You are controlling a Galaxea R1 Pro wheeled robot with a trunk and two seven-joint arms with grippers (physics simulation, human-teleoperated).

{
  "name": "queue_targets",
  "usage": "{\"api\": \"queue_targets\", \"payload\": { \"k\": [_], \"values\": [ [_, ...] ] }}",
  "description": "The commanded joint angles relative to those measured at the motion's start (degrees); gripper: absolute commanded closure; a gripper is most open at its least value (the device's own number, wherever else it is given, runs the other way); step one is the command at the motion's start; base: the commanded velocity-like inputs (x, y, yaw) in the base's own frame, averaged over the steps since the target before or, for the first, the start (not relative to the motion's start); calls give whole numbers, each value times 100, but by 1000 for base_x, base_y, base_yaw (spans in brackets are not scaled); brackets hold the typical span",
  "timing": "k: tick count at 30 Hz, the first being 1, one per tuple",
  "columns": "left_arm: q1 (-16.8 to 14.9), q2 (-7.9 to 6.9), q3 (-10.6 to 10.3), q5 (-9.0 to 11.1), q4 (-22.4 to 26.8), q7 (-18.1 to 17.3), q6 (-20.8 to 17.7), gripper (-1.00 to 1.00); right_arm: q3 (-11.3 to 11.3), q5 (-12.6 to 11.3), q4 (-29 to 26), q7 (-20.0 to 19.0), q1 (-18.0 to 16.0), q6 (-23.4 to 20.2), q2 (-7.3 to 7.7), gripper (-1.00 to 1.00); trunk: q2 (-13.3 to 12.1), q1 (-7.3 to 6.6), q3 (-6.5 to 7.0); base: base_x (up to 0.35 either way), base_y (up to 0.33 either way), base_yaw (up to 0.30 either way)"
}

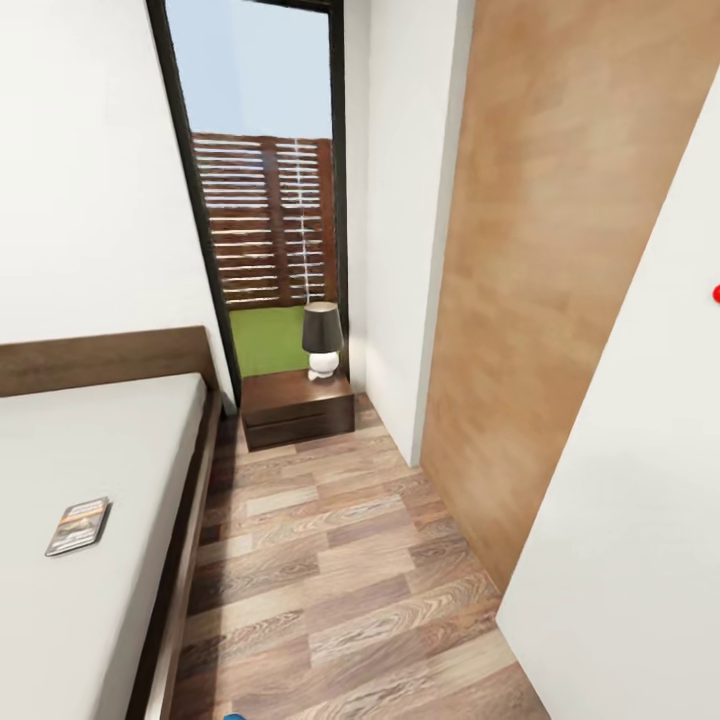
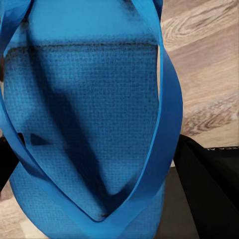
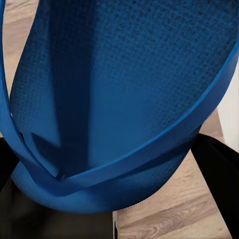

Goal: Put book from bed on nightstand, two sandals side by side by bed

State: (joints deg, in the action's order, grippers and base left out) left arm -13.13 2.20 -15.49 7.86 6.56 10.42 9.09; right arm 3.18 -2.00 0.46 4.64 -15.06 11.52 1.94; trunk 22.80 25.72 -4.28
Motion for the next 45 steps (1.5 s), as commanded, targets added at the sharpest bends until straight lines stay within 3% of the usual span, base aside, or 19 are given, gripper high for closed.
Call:
{"api": "queue_targets", "payload": {
  "k": [1,19,45],
  "values": [
    [-6,0,-51,59,-6,22,22,100,34,-20,6,20,-5,17,-1,100,11,6,-12,257,-1,5],
    [-6,8,-51,58,-6,22,22,100,32,-20,7,20,-5,17,-1,100,11,6,8,261,0,156],
    [-6,2,-51,49,-6,22,22,100,33,-20,7,20,-5,17,-1,100,11,6,82,265,-57,10]
  ]
}}
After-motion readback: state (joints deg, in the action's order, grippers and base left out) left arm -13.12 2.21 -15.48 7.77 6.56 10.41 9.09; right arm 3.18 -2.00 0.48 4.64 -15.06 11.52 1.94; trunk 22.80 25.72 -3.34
